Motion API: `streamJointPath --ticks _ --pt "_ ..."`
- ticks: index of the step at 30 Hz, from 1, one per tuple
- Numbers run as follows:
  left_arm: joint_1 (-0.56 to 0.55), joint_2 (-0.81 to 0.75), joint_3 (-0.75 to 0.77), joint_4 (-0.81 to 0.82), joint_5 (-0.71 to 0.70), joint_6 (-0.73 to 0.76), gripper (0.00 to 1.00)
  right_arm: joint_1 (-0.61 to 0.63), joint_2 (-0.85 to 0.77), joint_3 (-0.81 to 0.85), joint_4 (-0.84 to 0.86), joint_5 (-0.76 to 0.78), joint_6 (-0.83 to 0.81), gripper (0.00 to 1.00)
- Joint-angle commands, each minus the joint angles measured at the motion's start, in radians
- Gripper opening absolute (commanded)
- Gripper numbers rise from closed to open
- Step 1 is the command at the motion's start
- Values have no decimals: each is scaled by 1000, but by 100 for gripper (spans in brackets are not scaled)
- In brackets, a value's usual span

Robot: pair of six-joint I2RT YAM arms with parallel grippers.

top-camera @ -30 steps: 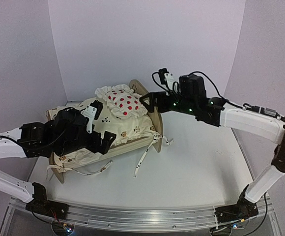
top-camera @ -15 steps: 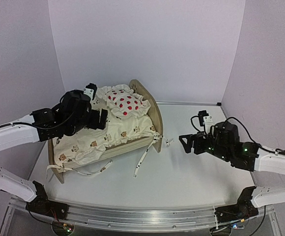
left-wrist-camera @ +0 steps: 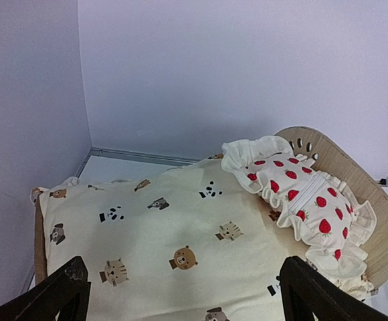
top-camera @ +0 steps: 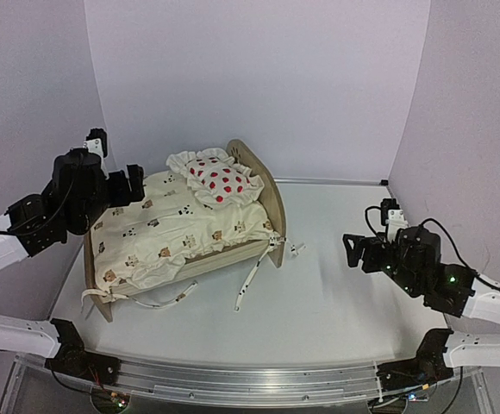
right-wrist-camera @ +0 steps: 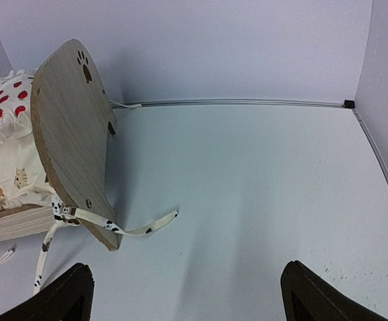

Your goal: Set up the pet bed

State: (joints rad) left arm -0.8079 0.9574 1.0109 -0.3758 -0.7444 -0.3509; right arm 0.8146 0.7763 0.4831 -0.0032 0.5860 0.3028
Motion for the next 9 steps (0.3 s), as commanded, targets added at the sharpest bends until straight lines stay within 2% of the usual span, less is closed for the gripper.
streamJointPath --ticks 1,9 --pt "1 11 -16 -9 -13 -18 100 4 14 13 3 24 -7 98" --pt "1 32 -15 -8 -5 -17 100 4 71 48 -31 16 -22 98"
